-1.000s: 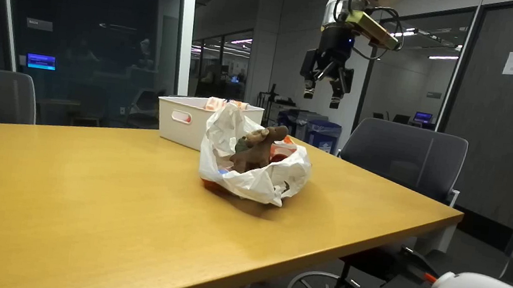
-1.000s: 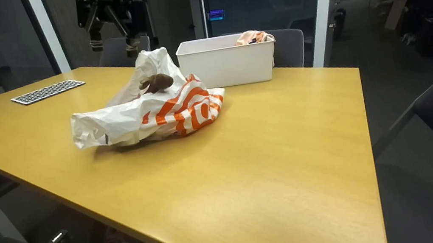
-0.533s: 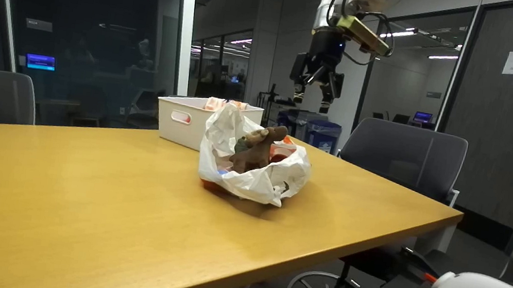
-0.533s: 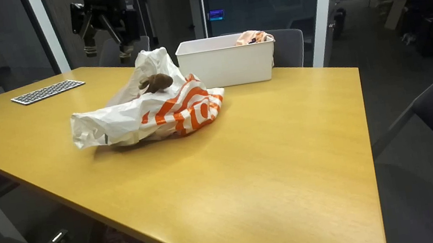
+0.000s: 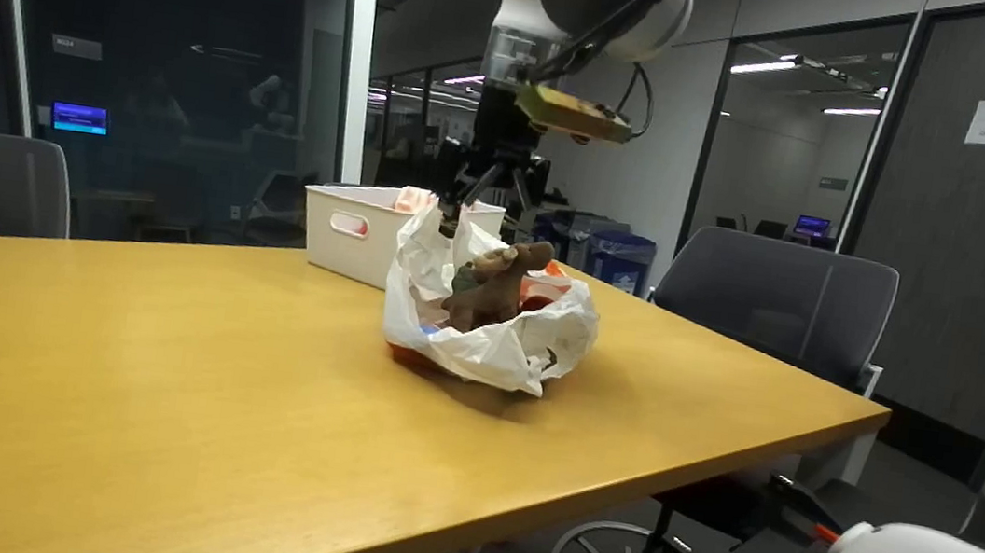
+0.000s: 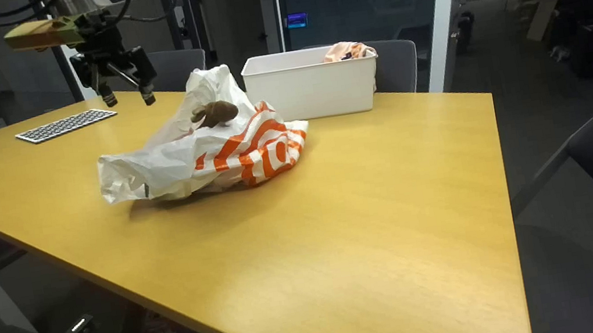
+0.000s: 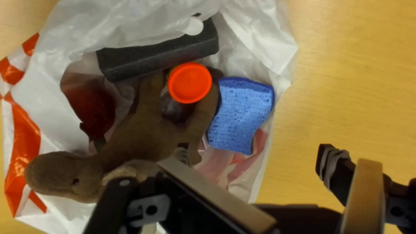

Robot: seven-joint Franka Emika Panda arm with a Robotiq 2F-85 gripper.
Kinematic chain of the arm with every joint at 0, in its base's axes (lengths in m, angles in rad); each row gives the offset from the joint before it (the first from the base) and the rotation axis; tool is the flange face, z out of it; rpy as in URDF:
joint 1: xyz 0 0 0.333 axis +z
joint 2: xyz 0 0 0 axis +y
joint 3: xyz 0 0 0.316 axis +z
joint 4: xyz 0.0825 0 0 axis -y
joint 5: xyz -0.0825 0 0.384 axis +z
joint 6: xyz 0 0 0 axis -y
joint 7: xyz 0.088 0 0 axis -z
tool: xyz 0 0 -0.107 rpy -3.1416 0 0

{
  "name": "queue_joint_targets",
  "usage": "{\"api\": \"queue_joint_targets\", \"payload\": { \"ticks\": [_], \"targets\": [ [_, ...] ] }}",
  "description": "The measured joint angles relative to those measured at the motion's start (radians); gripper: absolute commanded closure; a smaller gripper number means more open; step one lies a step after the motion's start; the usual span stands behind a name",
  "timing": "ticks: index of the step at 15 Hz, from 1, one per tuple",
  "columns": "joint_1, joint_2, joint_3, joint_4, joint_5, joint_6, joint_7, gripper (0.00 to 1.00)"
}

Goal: Remove the items from the plastic bag and put them on the right side of the table.

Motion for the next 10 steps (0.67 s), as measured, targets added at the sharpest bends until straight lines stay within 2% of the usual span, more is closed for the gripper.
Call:
{"api": "queue_joint_targets", "payload": {
  "ticks": [2, 6, 8, 10],
  "targets": [
    [-0.036, 0.025, 0.031, 0.012, -0.173, -0.002, 0.121, 0.00],
    [-0.040, 0.048, -0.016, 0.043, -0.481, -0.053, 0.318, 0.00],
    [-0.040, 0.078, -0.044, 0.065, -0.528, -0.076, 0.344, 0.00],
    [-0.039, 0.121, -0.067, 0.087, -0.528, -0.079, 0.344, 0.00]
  ]
}}
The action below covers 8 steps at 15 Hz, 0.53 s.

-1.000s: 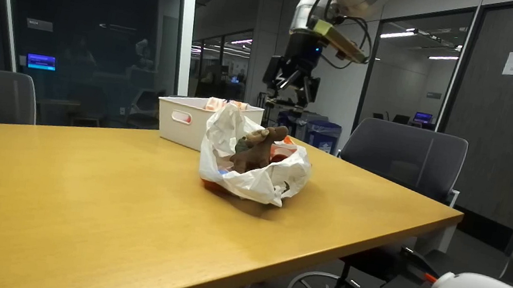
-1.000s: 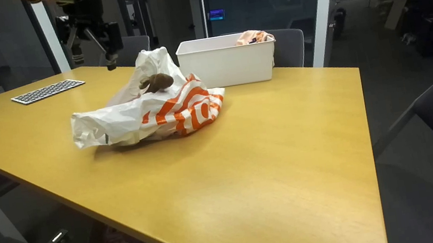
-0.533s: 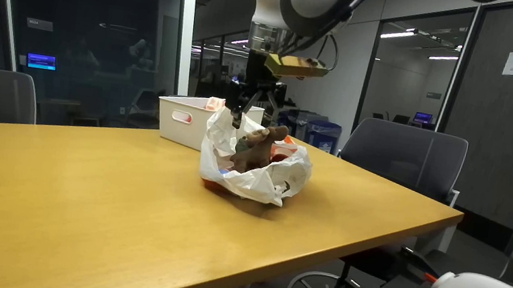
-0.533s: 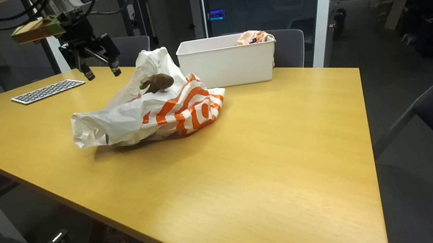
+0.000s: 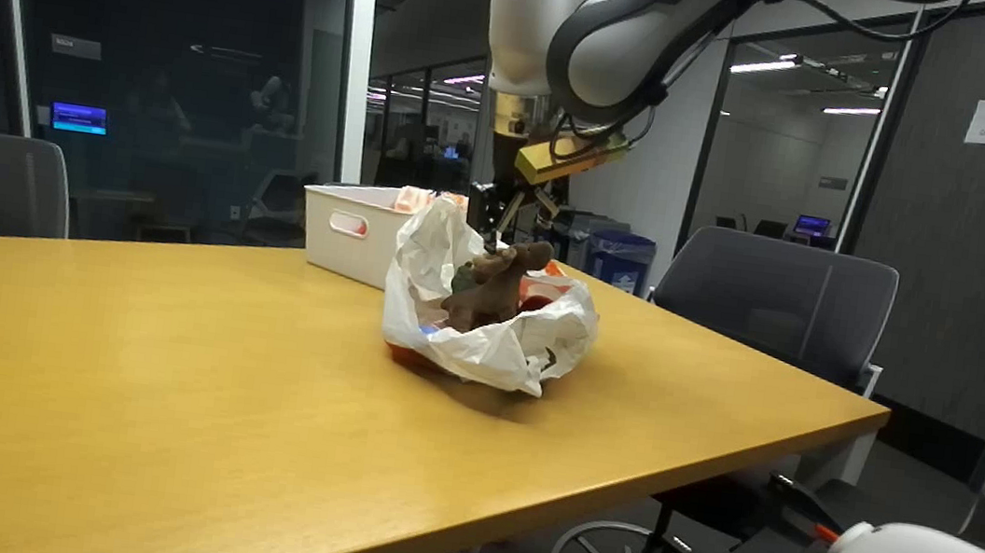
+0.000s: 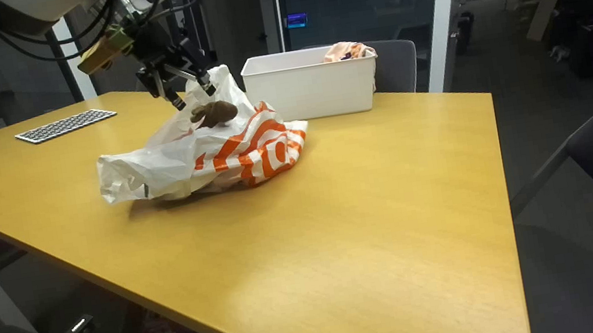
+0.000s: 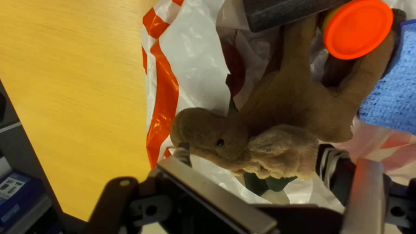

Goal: Remove the items from the plastic bag and put them on the right side of the table.

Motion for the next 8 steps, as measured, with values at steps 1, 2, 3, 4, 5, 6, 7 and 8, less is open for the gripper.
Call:
{"api": "queue_joint_targets", "payload": {
  "ticks": [1, 2, 3, 4, 5, 6, 7, 8],
  "targets": [
    [0.002, 0.023, -0.010, 0.012, 0.001, 0.000, 0.000, 0.00],
    [0.005, 0.047, -0.020, 0.025, 0.001, 0.001, 0.000, 0.00],
    [0.010, 0.068, -0.029, 0.037, 0.001, 0.002, 0.000, 0.00],
    [0.015, 0.087, -0.038, 0.049, 0.001, 0.002, 0.000, 0.00],
    [0.020, 0.105, -0.047, 0.059, 0.001, 0.002, -0.002, 0.00],
    [0.026, 0.122, -0.055, 0.066, 0.001, 0.001, -0.002, 0.05],
    [0.031, 0.139, -0.064, 0.072, 0.001, 0.001, -0.002, 0.25],
    [0.038, 0.156, -0.072, 0.075, -0.001, 0.001, -0.002, 0.29]
  ]
}}
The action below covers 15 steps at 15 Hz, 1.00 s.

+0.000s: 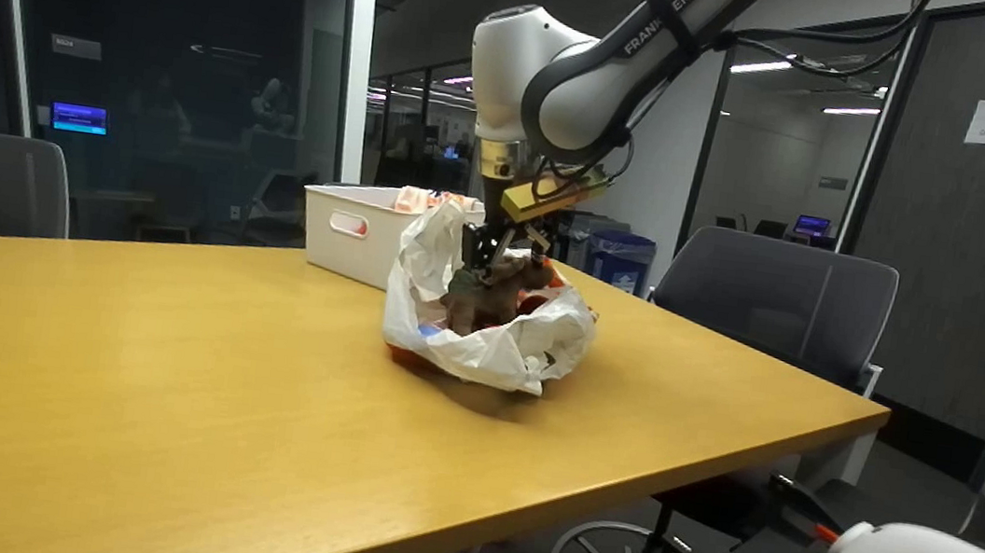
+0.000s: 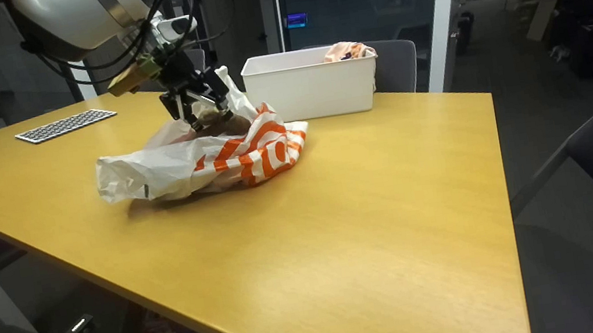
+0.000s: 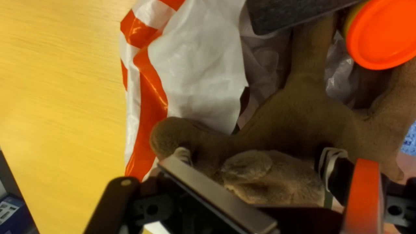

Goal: Remove the items from the plastic bag and put them on the right side of the table.

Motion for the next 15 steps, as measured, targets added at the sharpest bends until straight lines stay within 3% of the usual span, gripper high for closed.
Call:
{"api": "queue_joint_targets", "payload": {
  "ticks": [1, 10, 15],
  "targets": [
    [0.007, 0.015, -0.008, 0.003, 0.000, 0.000, -0.001, 0.29],
    [0.068, 0.044, -0.062, 0.012, -0.056, -0.003, 0.049, 0.99],
    [0.079, 0.006, -0.070, 0.002, -0.103, -0.041, 0.148, 0.99]
  ]
}}
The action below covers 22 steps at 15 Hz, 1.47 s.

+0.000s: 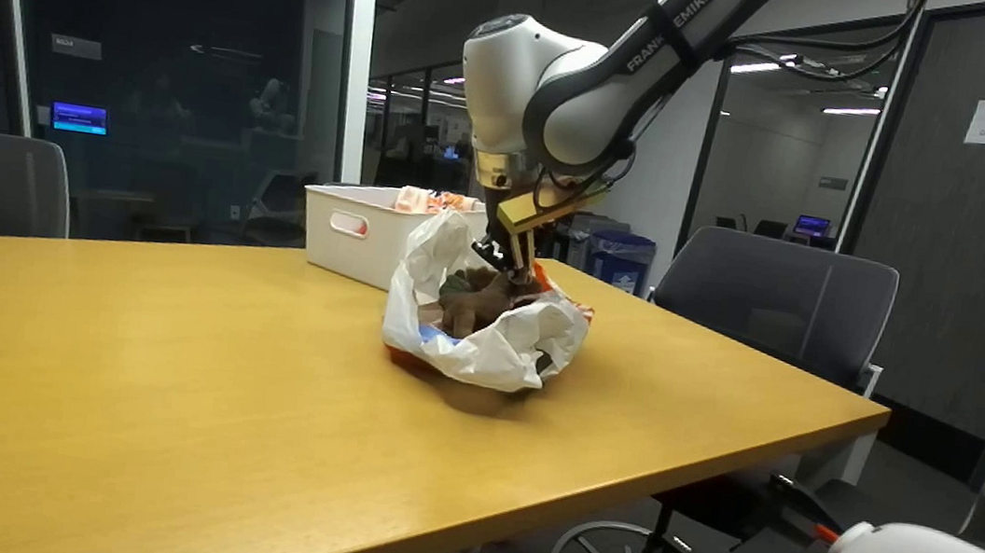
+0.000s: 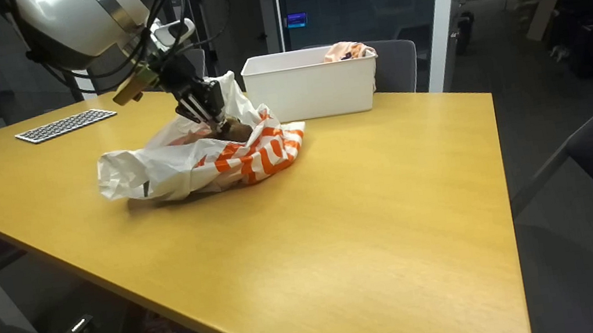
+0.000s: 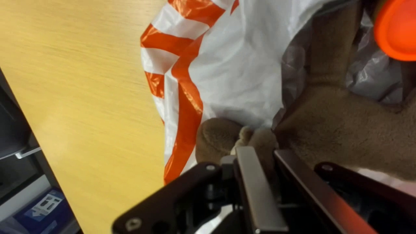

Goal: Remove the items from the plastic bag and put them on the right side of the table.

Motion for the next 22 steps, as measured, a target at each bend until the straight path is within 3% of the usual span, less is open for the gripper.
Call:
{"api": "queue_joint_targets", "payload": {
  "ticks": [9, 15, 18, 22],
  "targets": [
    [-0.050, -0.438, 0.014, -0.201, 0.089, 0.000, 0.095, 0.98],
    [-0.165, -0.732, 0.039, -0.380, 0.130, -0.036, 0.233, 0.98],
    [-0.239, -0.750, 0.039, -0.459, 0.153, -0.028, 0.278, 0.98],
    [-0.337, -0.617, 0.058, -0.491, 0.109, 0.029, 0.338, 0.98]
  ]
}}
